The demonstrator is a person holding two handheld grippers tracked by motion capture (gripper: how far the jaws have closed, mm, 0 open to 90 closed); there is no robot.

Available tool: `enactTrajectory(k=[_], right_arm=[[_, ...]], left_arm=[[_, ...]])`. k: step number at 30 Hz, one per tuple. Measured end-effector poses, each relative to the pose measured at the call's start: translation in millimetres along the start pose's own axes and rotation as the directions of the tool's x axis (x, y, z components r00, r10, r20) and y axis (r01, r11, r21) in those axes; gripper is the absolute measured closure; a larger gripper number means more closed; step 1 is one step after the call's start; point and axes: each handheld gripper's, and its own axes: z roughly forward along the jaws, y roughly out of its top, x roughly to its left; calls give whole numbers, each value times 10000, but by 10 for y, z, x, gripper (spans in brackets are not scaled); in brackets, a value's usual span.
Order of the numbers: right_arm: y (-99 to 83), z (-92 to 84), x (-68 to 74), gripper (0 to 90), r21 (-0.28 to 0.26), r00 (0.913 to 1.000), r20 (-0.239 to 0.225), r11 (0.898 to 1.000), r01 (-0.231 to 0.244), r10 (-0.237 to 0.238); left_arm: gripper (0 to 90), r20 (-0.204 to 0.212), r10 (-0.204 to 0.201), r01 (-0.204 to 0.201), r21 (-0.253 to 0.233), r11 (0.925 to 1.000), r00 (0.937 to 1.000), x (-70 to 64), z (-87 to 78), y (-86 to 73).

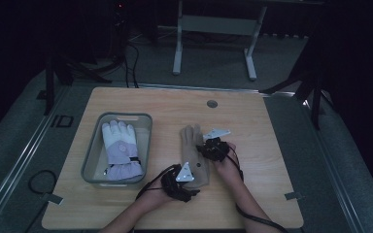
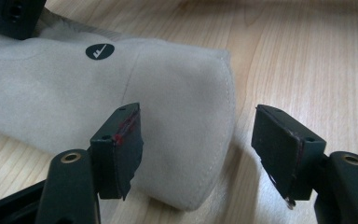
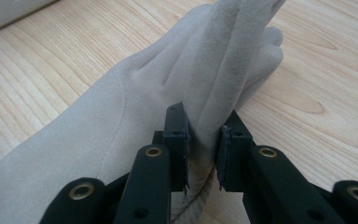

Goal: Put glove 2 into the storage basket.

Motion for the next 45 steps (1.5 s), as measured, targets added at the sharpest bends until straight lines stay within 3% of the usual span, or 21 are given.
enactTrajectory(k=[2,6,9,10,12,15,18,23,29,39,41,45], right_arm=[[-11,1,-15,767,-57,9999,-78,9999,-152,151],[-6,6,-12,766,-43,9998,-56,9998,-177,176],[15,15,1,766,29,9998,68,9998,-183,183],[20,17,7,767,52,9998,119,9999,-159,158],[44,22,34,773,103,9996,281,9999,-85,82],[56,17,43,782,106,9995,307,9999,-87,83],[94,-19,72,791,24,9994,337,10000,-5,4],[136,-90,67,792,-356,9997,111,9991,-219,223],[245,-202,84,791,-571,9997,-93,9981,-237,232],[441,-372,194,790,-886,9994,-316,9960,-152,125],[482,-402,218,790,-993,9992,-388,9950,-133,95],[560,-462,265,789,-1133,9990,-451,9936,-48,-3]], left_arm=[[338,-138,281,-279,197,9994,9995,-18,19,13],[347,-190,296,-287,431,9987,9994,-8,32,52],[461,-394,300,-277,573,9980,9988,15,30,79],[485,-652,376,-335,627,9975,9972,13,29,90],[686,-1225,688,-591,815,9949,9901,2,30,106],[782,-1284,632,-518,896,9946,9897,8,25,126],[806,-1347,758,-636,928,9937,9880,-9,9,143],[811,-1216,445,-352,774,9964,9916,3,-62,173],[811,-1215,638,-537,843,9950,9905,1,-195,241],[811,-1271,1058,-917,1121,9895,9862,-12,-489,341],[810,-1203,810,-690,1004,9926,9894,-8,-564,361],[810,-1367,1071,-949,930,9911,9848,-52,-714,423]])
